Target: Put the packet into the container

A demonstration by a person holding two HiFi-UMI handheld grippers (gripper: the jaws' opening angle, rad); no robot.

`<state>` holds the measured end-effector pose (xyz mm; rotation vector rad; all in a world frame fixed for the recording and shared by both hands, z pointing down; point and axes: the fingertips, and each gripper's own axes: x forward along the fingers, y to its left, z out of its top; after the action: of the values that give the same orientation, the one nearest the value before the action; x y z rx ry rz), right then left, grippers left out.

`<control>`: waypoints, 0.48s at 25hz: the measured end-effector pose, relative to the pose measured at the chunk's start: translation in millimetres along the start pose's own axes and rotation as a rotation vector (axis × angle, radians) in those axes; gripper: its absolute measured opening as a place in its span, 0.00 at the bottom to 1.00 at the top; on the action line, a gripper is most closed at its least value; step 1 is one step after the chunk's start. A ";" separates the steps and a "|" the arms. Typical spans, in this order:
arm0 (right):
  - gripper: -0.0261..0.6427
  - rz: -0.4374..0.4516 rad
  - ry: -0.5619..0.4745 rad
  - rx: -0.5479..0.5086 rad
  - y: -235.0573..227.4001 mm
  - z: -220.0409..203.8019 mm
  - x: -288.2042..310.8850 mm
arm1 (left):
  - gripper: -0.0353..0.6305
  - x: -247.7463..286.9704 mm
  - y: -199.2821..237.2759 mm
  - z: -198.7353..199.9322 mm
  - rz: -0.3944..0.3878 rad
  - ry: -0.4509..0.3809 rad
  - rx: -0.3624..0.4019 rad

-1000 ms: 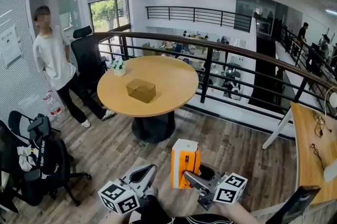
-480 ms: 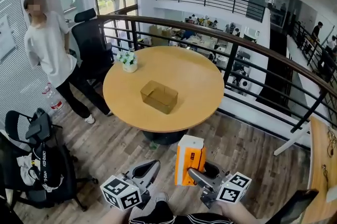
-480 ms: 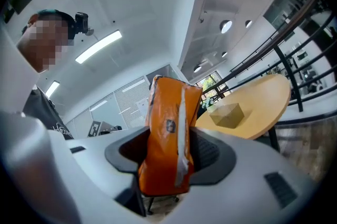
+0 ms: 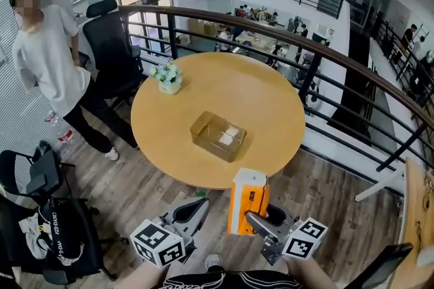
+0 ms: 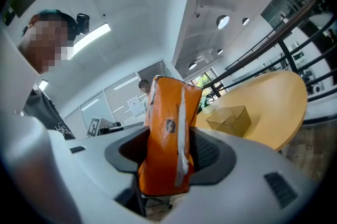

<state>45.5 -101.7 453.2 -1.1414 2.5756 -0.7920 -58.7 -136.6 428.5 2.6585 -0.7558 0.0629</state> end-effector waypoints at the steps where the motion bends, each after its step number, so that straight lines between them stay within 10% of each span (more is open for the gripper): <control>1: 0.37 -0.006 0.003 -0.001 -1.5 -0.4 3.5 | 0.06 -0.4 3.6 0.5 -0.006 0.001 0.000; 12: 0.38 0.012 -0.020 -0.038 -8.2 17.5 22.3 | 0.06 10.8 22.1 11.8 0.003 0.012 0.042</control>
<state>42.5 -129.4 443.6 -1.1381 2.5887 -0.7285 -61.5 -163.7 426.6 2.6944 -0.7627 0.0967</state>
